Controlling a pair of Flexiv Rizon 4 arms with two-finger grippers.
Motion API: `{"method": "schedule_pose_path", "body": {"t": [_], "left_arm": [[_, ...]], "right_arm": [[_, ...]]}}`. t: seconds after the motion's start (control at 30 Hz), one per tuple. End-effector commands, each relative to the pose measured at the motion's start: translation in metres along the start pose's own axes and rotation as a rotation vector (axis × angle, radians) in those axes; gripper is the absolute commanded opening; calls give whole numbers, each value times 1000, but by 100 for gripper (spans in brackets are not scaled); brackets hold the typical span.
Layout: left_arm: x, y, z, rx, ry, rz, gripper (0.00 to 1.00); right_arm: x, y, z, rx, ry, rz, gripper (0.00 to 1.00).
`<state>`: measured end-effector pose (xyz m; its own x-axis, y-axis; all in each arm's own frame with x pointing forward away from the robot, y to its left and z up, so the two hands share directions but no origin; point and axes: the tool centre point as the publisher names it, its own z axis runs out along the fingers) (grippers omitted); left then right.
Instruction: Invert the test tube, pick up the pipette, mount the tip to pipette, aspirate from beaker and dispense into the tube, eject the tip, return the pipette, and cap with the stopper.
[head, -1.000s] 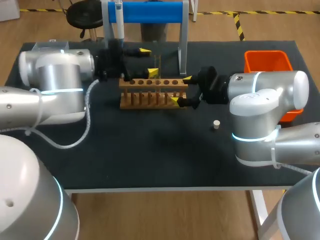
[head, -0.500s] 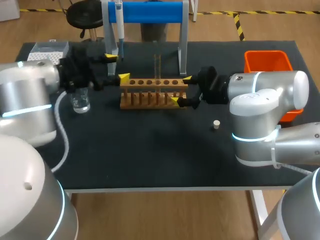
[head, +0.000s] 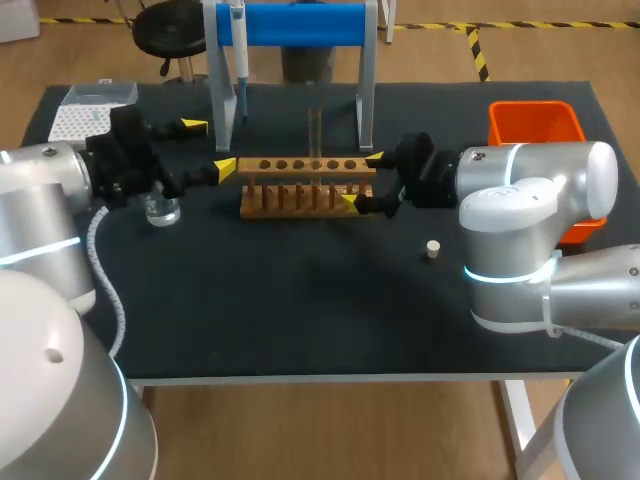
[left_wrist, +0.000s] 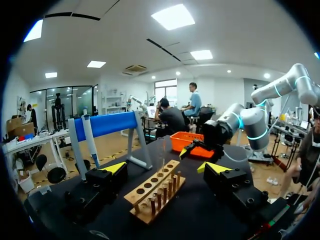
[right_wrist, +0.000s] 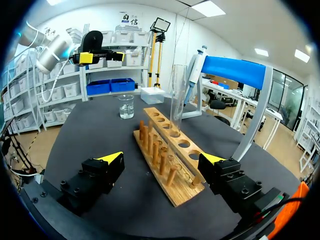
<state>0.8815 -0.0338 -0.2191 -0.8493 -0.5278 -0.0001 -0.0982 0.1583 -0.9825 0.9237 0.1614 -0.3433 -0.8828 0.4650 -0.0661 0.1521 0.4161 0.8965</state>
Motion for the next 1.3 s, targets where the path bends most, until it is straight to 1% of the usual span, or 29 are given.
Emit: {"method": "schedule_pose_path", "body": {"t": [0.03, 0.27, 0.3, 0.4, 0.47, 0.5, 0.53, 0.57, 0.6, 0.67, 0.7, 0.77, 0.87, 1.03, 1.17, 1.3], "left_arm": [[1, 0, 3, 2, -7, 1, 100], [1, 0, 3, 2, -7, 1, 100], [-6, 3, -7, -9, -36, -4, 100], [-25, 14, -44, -74, -134, -1, 100], [-38, 21, -70, -122, -223, -7, 100], [-44, 26, -86, -119, -250, -17, 100], [-50, 30, -100, -135, -285, -16, 100], [-56, 35, -114, -170, -338, -27, 100], [-61, 39, -127, -169, -353, -36, 100], [-71, 45, -150, -198, -423, -45, 100], [-75, 48, -160, -202, -442, -45, 100], [-85, 53, -178, -215, -509, -62, 100], [-100, 59, -200, -226, -580, -82, 100], [-123, 66, -221, -253, -690, -91, 100], [-139, 69, -227, -268, -727, -106, 100], [-159, 72, -228, -289, -753, -121, 100]], "right_arm": [[1, -1, 0, -1, -2, 0, 100], [1, -1, 0, -1, -2, 0, 100], [1, -1, 0, -1, -2, 0, 100], [1, -1, 0, -1, -2, 0, 100], [1, -1, 0, -1, -2, 0, 100], [1, -1, 0, -1, -2, 0, 100], [1, -1, 0, -1, -2, 0, 100], [1, -1, 0, -1, -2, 0, 100], [1, -1, 0, -1, -2, 0, 100], [1, -1, 0, -1, -2, 0, 100], [1, -1, 0, -1, -2, 0, 100], [1, -1, 0, -1, -2, 0, 100], [1, -1, 0, -1, -2, 0, 100], [1, -1, 0, -1, -2, 0, 100], [1, -1, 0, -1, -2, 0, 100], [1, -1, 0, -1, -2, 0, 100]]}}
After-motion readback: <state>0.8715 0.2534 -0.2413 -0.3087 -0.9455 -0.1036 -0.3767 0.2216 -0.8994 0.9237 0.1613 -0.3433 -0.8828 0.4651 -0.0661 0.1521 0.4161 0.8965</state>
